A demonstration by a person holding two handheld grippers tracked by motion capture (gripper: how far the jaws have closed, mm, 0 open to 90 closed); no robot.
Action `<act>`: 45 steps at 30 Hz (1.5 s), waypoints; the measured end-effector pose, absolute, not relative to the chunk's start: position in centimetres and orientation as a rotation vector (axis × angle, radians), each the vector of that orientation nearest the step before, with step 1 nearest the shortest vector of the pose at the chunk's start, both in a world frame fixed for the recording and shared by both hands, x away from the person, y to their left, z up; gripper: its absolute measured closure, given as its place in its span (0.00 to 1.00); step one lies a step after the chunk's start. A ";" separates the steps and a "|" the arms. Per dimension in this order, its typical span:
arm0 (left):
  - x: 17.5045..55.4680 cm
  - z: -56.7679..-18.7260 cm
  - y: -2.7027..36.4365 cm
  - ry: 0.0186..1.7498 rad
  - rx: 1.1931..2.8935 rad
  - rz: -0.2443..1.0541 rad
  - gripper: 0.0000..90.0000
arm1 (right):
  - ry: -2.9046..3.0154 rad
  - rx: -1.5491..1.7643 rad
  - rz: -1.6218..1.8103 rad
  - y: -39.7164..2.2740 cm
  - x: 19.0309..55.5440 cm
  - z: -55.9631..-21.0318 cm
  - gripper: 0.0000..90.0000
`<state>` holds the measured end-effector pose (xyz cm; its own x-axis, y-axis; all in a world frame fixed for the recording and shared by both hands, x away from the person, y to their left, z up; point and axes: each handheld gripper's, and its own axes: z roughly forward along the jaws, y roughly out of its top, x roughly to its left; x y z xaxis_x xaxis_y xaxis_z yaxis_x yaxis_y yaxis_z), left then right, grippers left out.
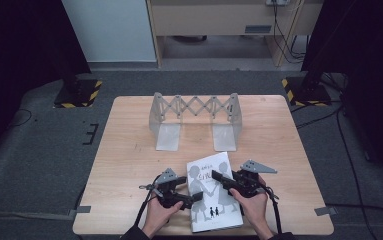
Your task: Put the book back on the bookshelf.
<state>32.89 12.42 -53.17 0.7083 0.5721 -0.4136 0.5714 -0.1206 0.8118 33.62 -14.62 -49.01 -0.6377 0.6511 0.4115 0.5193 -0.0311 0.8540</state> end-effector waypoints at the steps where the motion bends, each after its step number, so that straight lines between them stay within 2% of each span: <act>1: 32.9 -53.2 12.4 0.905 1.775 -0.003 0.00 | 2.100 1.279 1.770 -14.6 33.6 -48.9 0.71; 5: 32.9 -53.3 12.2 0.915 1.764 -0.020 0.00 | 2.099 1.278 1.783 -14.8 33.6 -48.9 0.72; 11: 33.3 -54.0 12.6 0.972 1.728 -0.141 0.00 | 2.107 1.265 1.804 -15.0 33.6 -48.9 0.72; 16: 33.6 -54.3 12.4 0.982 1.732 -0.149 0.00 | 2.116 1.312 1.809 -15.2 34.0 -49.4 0.72; 20: 33.6 -54.1 12.2 0.950 1.794 -0.083 0.01 | 2.135 1.386 1.793 -15.5 34.6 -50.2 0.70; 25: 33.7 -54.1 12.2 0.967 1.799 -0.101 0.01 | 2.154 1.401 1.774 -15.6 34.8 -50.7 0.68; 39: 33.7 -54.3 12.9 0.920 1.745 -0.175 0.00 | 2.128 1.255 1.871 -15.5 33.9 -49.1 0.73; 45: 34.0 -54.6 12.8 0.881 1.713 -0.285 0.00 | 2.133 1.204 1.920 -15.5 33.8 -48.8 0.77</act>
